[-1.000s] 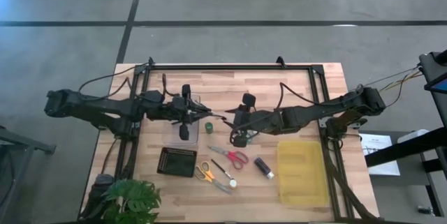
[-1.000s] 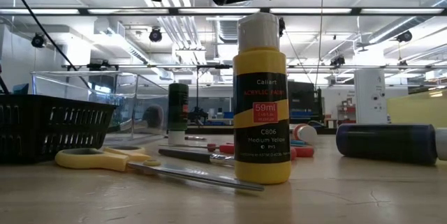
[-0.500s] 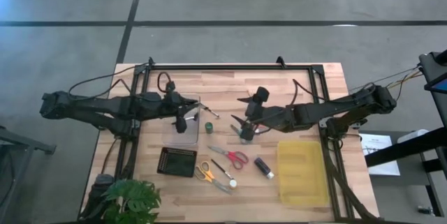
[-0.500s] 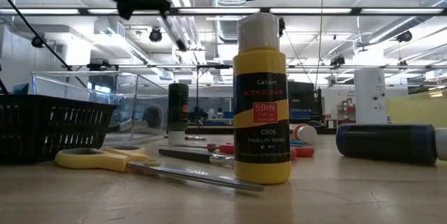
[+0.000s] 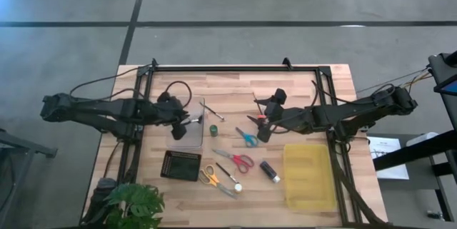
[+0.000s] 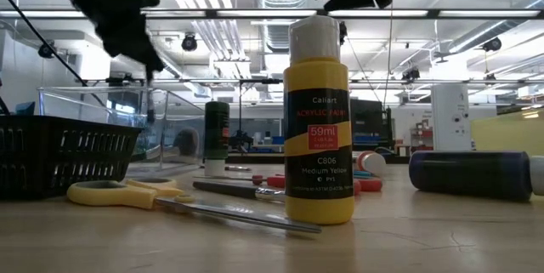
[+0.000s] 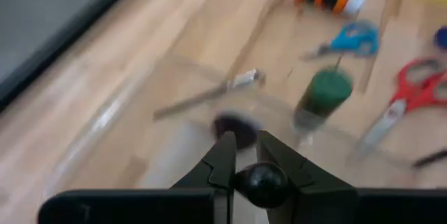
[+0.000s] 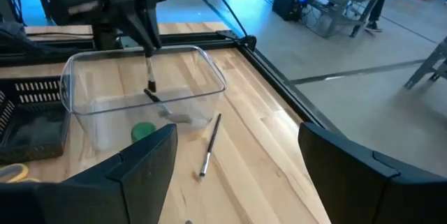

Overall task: Pick & Place Paint Supplies
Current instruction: Put the foundation brush into the transparent bin, then put the eyeshadow brush into the transparent bin

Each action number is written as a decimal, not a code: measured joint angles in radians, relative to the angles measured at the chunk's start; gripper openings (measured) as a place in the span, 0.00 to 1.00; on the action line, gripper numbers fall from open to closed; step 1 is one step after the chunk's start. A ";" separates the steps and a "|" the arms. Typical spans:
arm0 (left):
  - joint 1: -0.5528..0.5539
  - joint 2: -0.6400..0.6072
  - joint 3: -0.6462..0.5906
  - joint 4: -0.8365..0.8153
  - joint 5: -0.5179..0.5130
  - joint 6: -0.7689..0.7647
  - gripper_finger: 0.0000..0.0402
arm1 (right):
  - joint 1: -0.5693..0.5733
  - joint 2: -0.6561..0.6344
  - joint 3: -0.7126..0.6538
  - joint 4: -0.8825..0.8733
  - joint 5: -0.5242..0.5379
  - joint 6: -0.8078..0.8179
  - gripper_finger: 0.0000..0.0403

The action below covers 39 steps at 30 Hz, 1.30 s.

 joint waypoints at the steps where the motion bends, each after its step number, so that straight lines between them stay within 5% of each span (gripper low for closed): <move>1: 0.000 0.008 0.000 -0.012 0.017 -0.015 0.11 | 0.000 0.000 -0.001 -0.001 0.000 0.000 0.74; 9: 0.001 0.105 -0.016 -0.018 0.105 -0.029 0.12 | 0.000 0.003 -0.001 -0.001 0.000 -0.004 0.74; 17: 0.006 0.154 0.005 -0.004 0.081 0.031 0.45 | 0.000 0.003 -0.003 -0.007 -0.001 -0.001 0.74; 23: 0.006 0.150 0.011 0.026 0.043 0.096 0.59 | -0.001 0.003 -0.020 -0.007 -0.002 0.000 0.74; 32: 0.006 0.116 0.011 0.093 -0.058 0.187 0.62 | -0.005 0.004 -0.119 -0.006 -0.030 0.115 0.74; 39: 0.006 0.022 0.011 0.199 -0.239 0.245 0.63 | -0.018 0.037 -0.156 0.007 -0.058 0.177 0.74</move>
